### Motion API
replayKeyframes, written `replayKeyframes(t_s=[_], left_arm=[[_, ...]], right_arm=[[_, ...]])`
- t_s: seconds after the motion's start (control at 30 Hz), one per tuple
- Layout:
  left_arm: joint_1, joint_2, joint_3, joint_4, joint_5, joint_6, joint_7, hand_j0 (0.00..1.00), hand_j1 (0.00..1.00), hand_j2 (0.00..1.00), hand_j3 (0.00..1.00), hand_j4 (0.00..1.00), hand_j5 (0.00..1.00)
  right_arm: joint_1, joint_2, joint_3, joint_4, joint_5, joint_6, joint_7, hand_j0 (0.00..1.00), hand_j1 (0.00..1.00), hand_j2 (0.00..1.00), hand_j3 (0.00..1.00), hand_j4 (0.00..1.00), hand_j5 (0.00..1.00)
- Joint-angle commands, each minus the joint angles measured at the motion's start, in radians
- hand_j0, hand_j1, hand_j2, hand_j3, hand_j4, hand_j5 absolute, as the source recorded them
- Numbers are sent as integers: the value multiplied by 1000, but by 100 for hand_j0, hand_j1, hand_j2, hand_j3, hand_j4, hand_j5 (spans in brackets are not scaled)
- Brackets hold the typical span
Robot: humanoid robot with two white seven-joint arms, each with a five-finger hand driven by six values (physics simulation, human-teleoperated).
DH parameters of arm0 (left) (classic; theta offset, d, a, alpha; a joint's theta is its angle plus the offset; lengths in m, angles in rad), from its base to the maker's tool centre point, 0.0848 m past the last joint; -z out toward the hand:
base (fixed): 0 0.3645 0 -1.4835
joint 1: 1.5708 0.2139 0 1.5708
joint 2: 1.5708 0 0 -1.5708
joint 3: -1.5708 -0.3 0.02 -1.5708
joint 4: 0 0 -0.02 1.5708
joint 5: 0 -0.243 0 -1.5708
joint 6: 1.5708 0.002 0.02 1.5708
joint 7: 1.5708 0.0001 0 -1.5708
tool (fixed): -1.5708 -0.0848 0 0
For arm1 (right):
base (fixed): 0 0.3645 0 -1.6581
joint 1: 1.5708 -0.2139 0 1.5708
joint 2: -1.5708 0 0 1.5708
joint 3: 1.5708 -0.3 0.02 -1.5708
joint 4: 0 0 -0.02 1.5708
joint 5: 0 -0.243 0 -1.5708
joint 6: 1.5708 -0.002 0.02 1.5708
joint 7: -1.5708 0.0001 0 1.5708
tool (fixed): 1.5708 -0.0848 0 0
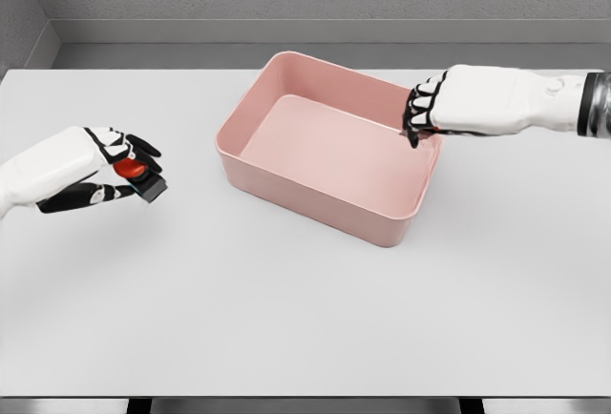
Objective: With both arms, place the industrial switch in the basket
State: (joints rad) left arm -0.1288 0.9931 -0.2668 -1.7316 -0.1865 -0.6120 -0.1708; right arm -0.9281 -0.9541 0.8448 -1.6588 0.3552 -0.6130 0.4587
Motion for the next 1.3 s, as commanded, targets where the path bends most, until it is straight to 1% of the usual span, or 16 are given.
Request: replayKeyframes(t_s=[0.0,0.13,0.2,0.27,0.3,0.33,0.43,0.53,0.7,0.77,0.83,0.9,0.97,1.03,1.13,1.27], left_arm=[[0,-8,-2,-3,9,1,1,53,53,53,53,53,53],[-28,-28,-3,-3,9,1,1,53,53,53,53,53,53],[-41,-44,-5,-3,6,1,1,53,53,53,53,53,53],[-52,-51,-5,-3,4,1,1,53,53,53,53,53,53],[-58,-60,-5,-3,4,1,1,53,53,53,53,53,53],[-64,-62,-11,-3,4,1,1,53,53,53,53,53,53],[-112,-83,-52,-3,-1,1,1,53,53,53,53,53,53],[-123,-87,-55,-3,-1,1,1,53,53,53,53,53,53],[-167,-106,-89,-3,-2,1,-1,53,53,53,53,53,53],[-178,-111,-91,-5,-2,1,-1,53,53,53,53,53,53],[-192,-122,-91,-5,-2,1,-1,53,53,53,53,53,53],[-207,-131,-92,-3,-4,1,-1,53,53,53,53,53,53],[-222,-146,-92,-5,-4,1,-1,53,53,53,53,53,53],[-290,-165,-138,0,-5,1,-1,53,53,53,53,53,53],[-388,-220,-183,-2,-4,1,-3,53,53,53,53,53,53],[-586,-347,-298,4,-4,1,-52,53,53,53,53,53,53]], right_arm=[[-2,54,0,36,-2,2,6,50,50,50,50,50,50],[-29,132,4,91,-1,2,9,51,51,51,51,51,51],[-31,192,7,139,-1,2,55,51,51,51,51,51,51],[-43,215,13,159,4,2,55,53,53,53,53,53,53],[-43,222,11,163,8,2,55,63,63,63,63,63,63],[-43,228,5,169,7,2,54,100,100,100,100,100,100],[-43,230,7,171,2,2,51,100,100,100,100,100,100],[-46,232,5,174,1,2,51,100,100,100,100,100,100],[-92,282,-1,162,-8,2,51,100,100,100,100,100,100],[-87,258,-19,163,-10,2,51,100,100,100,100,100,100],[-68,178,-30,160,-39,2,46,100,100,100,100,100,100],[-25,123,-87,162,-50,2,46,100,100,100,100,100,100],[21,32,-154,163,-87,2,44,100,100,100,100,100,100],[63,-31,-196,165,-127,2,44,100,100,100,100,100,100],[103,-78,-196,171,-150,2,29,100,100,100,100,100,100],[170,-98,-190,166,-176,2,17,100,100,100,100,100,100]])
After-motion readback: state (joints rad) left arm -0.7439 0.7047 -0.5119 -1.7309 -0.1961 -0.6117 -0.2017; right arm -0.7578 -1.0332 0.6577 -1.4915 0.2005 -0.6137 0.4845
